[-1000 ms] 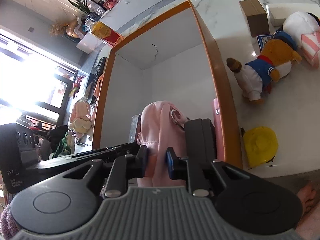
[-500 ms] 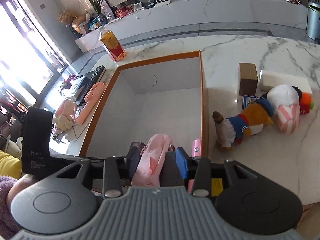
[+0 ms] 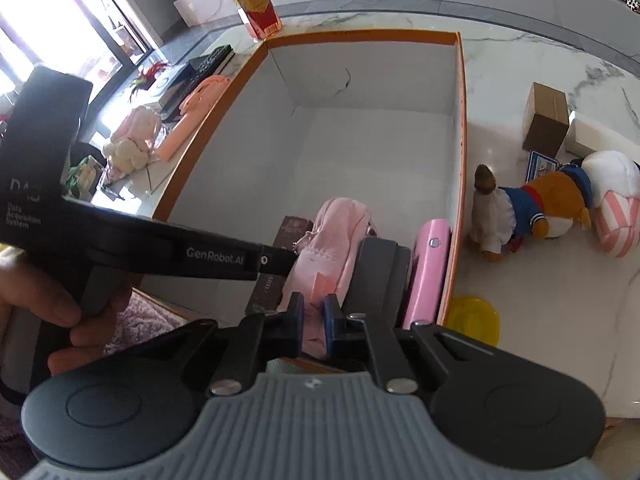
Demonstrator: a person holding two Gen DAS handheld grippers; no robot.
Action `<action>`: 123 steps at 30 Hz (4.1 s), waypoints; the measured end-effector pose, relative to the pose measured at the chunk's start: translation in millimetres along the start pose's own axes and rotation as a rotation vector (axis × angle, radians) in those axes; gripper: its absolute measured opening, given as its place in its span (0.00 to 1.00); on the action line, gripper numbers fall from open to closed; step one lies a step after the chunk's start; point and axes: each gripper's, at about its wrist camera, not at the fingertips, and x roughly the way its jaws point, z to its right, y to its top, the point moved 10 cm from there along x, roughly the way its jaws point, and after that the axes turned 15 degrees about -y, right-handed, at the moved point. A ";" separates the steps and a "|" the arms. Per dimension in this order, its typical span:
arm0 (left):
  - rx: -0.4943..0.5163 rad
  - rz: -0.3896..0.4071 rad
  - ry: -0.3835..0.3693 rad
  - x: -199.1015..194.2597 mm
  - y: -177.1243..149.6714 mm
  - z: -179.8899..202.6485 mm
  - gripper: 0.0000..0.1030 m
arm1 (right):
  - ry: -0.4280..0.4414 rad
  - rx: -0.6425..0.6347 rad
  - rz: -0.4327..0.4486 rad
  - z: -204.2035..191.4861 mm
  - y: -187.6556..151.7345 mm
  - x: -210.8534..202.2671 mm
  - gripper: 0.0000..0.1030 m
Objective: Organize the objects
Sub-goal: 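Open both tools to release the pouch and card box, then withdraw, then grasp the teddy bear with the left tool while the right tool grasps the striped plush, then carry the teddy bear and striped plush into the orange box and open both tools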
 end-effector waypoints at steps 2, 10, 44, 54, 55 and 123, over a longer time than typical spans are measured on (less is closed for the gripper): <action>-0.002 0.000 -0.003 -0.4 0.3 -0.3 0.24 | -0.007 -0.012 -0.007 -1.0 -0.3 1.0 0.10; 0.004 0.004 0.000 -2.5 -1.1 -0.9 0.25 | 0.001 0.014 0.014 2.0 2.9 -4.2 0.18; 0.894 -0.105 0.078 98.9 28.7 197.1 0.59 | -0.278 0.326 0.174 212.0 -9.1 -8.4 0.46; 0.963 -0.260 0.237 167.3 50.5 181.9 0.62 | -0.371 0.309 0.237 251.9 28.5 12.2 0.62; 0.963 -0.264 0.241 171.0 52.4 181.0 0.62 | -0.384 0.299 0.254 254.3 33.8 12.8 0.71; 0.317 0.081 0.006 -63.0 38.3 86.7 0.51 | -0.070 0.206 0.416 69.3 50.0 -98.3 0.60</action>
